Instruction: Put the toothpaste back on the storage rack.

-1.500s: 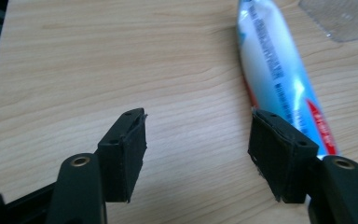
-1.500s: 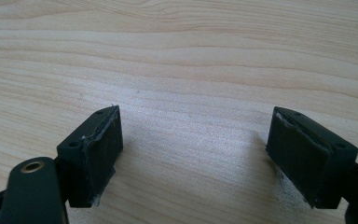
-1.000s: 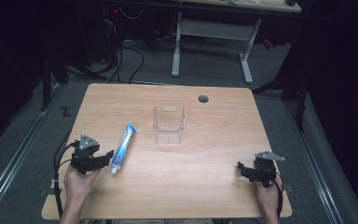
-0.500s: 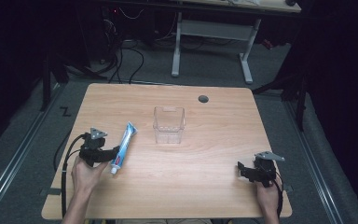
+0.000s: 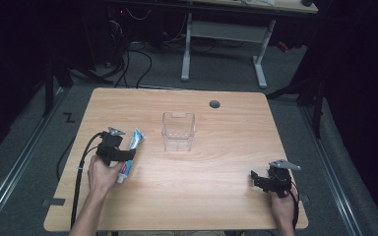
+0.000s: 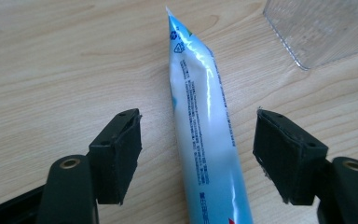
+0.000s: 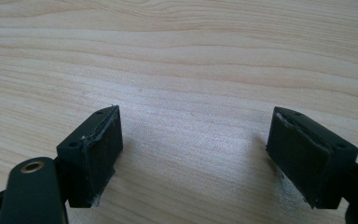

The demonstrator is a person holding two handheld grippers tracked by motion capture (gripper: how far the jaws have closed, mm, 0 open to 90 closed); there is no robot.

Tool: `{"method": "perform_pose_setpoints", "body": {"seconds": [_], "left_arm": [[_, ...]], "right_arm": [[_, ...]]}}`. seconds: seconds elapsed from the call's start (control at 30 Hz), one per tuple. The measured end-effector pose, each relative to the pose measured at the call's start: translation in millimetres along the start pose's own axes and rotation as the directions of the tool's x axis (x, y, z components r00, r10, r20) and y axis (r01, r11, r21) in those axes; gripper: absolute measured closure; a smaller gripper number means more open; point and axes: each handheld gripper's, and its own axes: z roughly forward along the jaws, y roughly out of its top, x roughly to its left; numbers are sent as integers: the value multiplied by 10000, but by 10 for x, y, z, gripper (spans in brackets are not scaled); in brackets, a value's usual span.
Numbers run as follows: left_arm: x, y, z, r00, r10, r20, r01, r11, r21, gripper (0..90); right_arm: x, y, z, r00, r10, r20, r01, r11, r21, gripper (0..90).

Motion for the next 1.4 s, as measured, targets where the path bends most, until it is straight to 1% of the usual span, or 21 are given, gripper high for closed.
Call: {"method": "perform_pose_setpoints", "body": {"seconds": [0.07,0.23,0.27,0.33,0.5,0.63,0.7,0.8,0.83,0.87,0.93,1.0,1.2,1.23,1.33,1.4], "left_arm": [[4,27,68,10000,46,-70,-44,9996,273,321],[-7,69,133,9998,92,-184,-85,9991,412,321],[-10,92,168,9996,133,-257,-120,9986,517,322],[-3,104,201,9997,14,-237,-2,9987,504,329],[10,108,265,9998,-135,-175,145,9982,589,332],[-9,119,306,9997,-46,-256,66,9970,770,345],[-33,137,327,9993,82,-376,-47,9957,925,353],[-83,195,359,9974,426,-585,-355,9924,1175,359],[-96,208,370,9971,459,-612,-384,9923,1177,362],[-107,222,382,9975,415,-576,-346,9927,1157,366],[-115,235,415,9977,325,-596,-244,9910,1314,373],[-136,247,460,9965,415,-726,-301,9880,1517,376],[-170,324,537,9938,600,-937,-423,9826,1809,394],[-170,333,552,9943,530,-924,-355,9829,1809,408],[-155,334,615,9947,283,-990,-73,9784,2067,422],[-144,337,637,9958,74,-910,122,9772,2122,434]], "right_arm": [[-2,0,0,10000,-20,1,20,10000,-6,182],[-1,-1,-1,10000,-23,-5,23,10000,-10,182],[-1,-1,-1,10000,-24,-8,24,10000,-11,182],[-1,-1,-1,10000,-26,-6,26,10000,-11,181],[-1,-1,-1,10000,-24,-8,24,10000,-10,181],[0,-1,-2,10000,-12,-1,12,10000,12,182],[0,-1,-1,10000,-13,-9,13,10000,4,182],[0,-2,-2,10000,-11,-7,11,10000,4,182],[0,-1,-3,10000,-11,-8,11,10000,23,182],[0,-1,-1,10000,-11,-7,11,10000,2,182],[0,-2,-1,10000,-11,-6,11,10000,-1,182],[0,-2,-1,10000,-11,-6,11,10000,0,182],[0,-1,-1,10000,-10,-9,10,10000,1,182],[0,-1,-2,10000,-8,-9,8,10000,2,182],[0,-1,-2,10000,-11,-10,11,10000,2,182],[0,-1,-2,10000,-7,-9,7,10000,2,181]]}}
